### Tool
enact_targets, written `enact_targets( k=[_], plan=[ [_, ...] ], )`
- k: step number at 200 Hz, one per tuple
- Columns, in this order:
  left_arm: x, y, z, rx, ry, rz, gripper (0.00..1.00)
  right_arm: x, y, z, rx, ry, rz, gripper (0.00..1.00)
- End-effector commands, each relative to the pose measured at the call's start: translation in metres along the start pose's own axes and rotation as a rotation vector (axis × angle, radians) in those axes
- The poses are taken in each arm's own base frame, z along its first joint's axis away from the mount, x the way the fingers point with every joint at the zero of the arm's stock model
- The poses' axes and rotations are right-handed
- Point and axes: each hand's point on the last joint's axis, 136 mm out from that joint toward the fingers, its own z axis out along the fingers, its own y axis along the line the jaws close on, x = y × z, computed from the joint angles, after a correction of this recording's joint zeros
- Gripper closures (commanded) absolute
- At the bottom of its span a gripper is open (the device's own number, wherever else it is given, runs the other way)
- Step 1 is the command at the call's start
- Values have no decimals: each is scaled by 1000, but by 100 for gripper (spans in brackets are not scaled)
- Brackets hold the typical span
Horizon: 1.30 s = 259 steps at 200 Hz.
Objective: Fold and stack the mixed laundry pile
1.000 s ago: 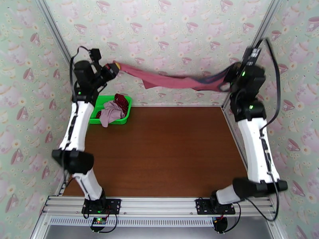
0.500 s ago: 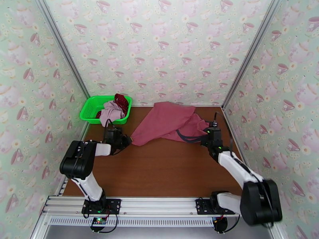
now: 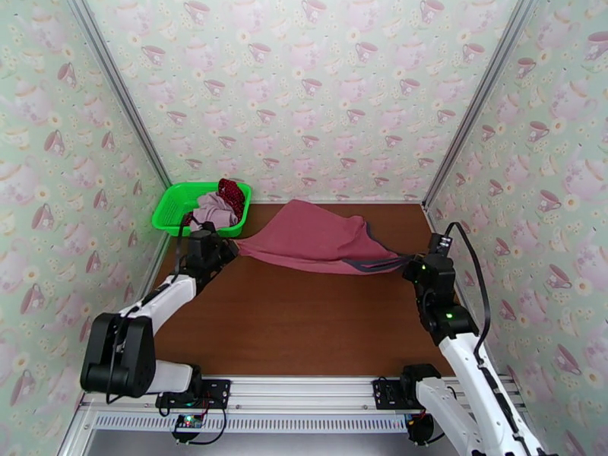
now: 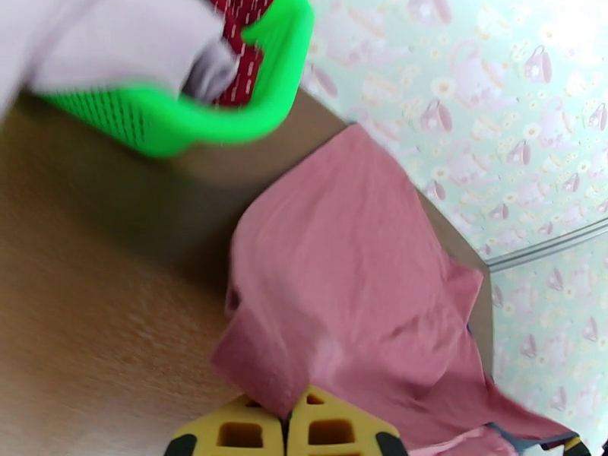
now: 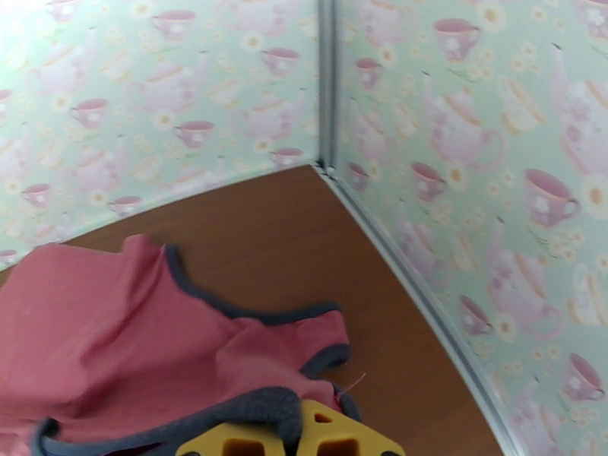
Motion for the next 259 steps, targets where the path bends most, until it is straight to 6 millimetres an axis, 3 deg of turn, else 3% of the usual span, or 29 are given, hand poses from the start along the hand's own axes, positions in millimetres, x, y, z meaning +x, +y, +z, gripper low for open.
enact_targets(
  k=[1,38,85,162,183,217,259],
  plan=[
    [14,29,-7,-140,52,44,100,3,-14,-8,68,56,-16,100],
    [48,54,-7,-197,136,-2,100,28,2,-9,-22,192,-47,100],
    [80,79,-34,-288,169,-83,100,67,26,-12,-146,377,29,100],
    [121,129,-51,-499,260,-153,100,171,72,-52,-289,794,202,100],
    [130,139,-56,-545,279,-172,100,200,65,-67,-241,873,168,100],
    [138,152,-66,-600,273,-183,100,223,47,-89,-214,927,187,100],
    [146,160,-60,-614,294,-193,99,248,31,-93,-146,960,203,100]
  ],
)
